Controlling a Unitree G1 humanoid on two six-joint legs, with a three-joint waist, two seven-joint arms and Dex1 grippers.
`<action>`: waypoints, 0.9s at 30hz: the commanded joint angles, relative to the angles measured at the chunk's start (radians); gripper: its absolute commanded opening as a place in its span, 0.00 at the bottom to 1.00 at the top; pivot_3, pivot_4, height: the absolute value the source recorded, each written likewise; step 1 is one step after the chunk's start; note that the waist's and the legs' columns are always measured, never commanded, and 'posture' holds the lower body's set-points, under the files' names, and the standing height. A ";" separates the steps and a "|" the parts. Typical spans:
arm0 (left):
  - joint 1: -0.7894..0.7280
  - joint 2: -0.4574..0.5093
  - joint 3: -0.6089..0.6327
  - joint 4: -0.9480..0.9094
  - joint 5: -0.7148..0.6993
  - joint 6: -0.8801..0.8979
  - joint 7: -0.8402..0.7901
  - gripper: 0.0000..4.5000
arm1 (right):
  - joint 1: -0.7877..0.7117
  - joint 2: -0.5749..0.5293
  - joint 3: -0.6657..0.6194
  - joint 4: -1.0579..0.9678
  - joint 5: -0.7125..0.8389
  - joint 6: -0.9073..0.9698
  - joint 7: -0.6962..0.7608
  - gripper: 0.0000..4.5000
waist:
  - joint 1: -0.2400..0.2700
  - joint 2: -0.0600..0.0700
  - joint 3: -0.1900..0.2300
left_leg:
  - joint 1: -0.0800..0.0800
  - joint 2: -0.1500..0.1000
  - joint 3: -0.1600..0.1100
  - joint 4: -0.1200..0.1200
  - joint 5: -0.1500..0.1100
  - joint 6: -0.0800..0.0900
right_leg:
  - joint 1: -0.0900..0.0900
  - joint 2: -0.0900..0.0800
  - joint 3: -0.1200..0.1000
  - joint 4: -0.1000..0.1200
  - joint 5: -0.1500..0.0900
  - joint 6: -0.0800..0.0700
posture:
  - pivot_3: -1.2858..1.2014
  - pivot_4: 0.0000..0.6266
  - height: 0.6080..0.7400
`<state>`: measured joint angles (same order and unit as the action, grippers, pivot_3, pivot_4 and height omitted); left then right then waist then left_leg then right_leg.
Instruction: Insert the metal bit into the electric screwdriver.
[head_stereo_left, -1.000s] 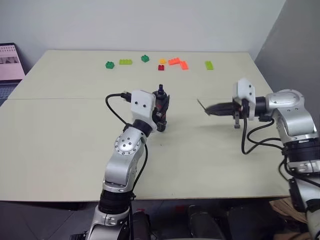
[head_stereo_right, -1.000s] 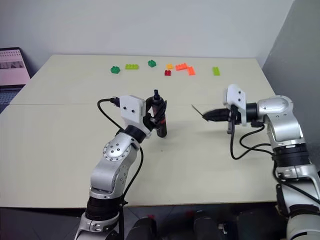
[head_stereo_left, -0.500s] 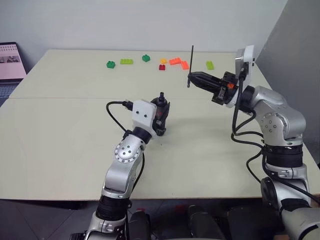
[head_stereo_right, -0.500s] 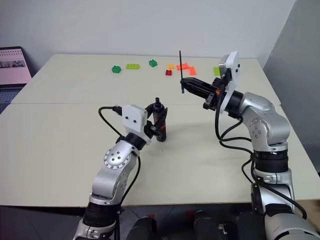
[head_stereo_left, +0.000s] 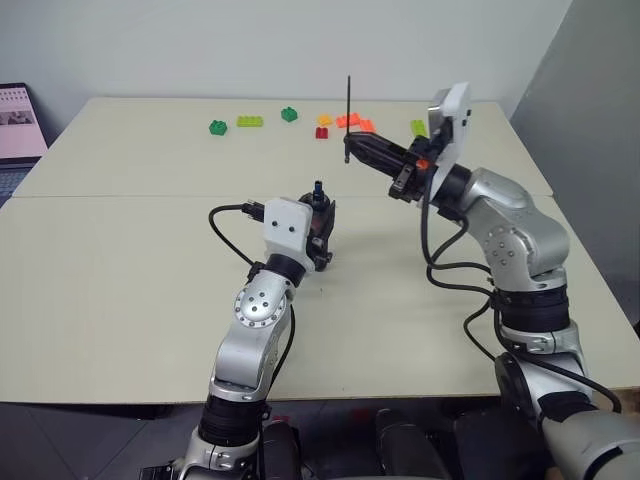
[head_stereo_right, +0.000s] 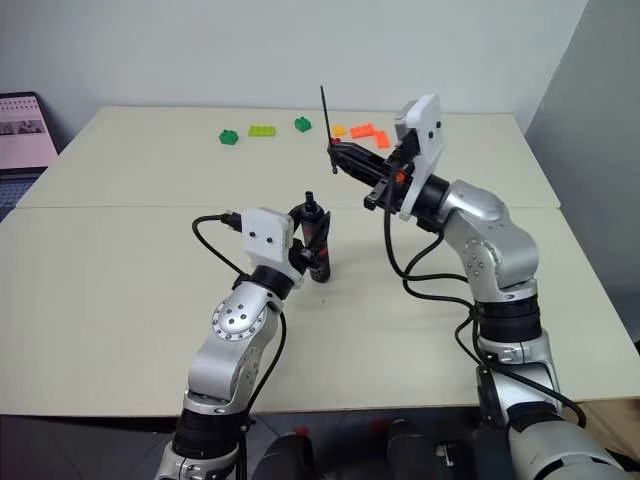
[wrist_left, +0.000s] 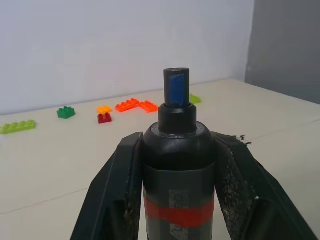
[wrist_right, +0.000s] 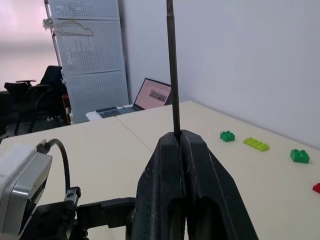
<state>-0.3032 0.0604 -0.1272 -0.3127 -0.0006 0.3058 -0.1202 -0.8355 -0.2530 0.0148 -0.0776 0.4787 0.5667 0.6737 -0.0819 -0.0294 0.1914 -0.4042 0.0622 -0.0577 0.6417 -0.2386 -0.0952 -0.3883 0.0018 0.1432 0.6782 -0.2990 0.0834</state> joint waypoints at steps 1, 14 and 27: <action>-0.016 0.008 0.003 -0.006 0.027 -0.049 0.011 0.37 | -0.007 0.020 0.016 -0.046 -0.025 -0.025 -0.044 0.00 | 0.000 0.000 0.000 | 0.000 0.000 0.000 0.000 0.000 0.000 | 0.000 0.000 0.000 0.000 0.000 0.000 | 0.52 0.24 1.00; -0.007 0.011 -0.004 0.015 0.034 -0.071 0.007 0.37 | 0.008 0.083 0.064 -0.065 -0.047 -0.015 -0.094 0.00 | -0.001 0.000 0.000 | 0.000 0.000 0.000 0.000 0.000 0.000 | 0.000 0.000 0.000 0.000 0.000 0.000 | 0.52 0.24 1.00; -0.018 0.025 0.015 0.028 0.024 -0.068 -0.004 0.37 | 0.003 0.096 0.059 0.011 -0.047 -0.077 -0.036 0.00 | -0.001 0.000 0.000 | 0.001 0.000 0.000 -0.001 0.000 0.000 | 0.000 0.000 0.000 0.000 0.000 0.000 | 0.52 0.24 1.00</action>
<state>-0.3102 0.0763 -0.1285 -0.2719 0.0188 0.2527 -0.1237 -0.8050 -0.1589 0.0848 -0.0532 0.4263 0.5213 0.6283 -0.0834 -0.0293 0.1914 -0.4036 0.0624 -0.0576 0.6409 -0.2386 -0.0952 -0.3884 0.0022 0.1433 0.6779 -0.2990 0.0835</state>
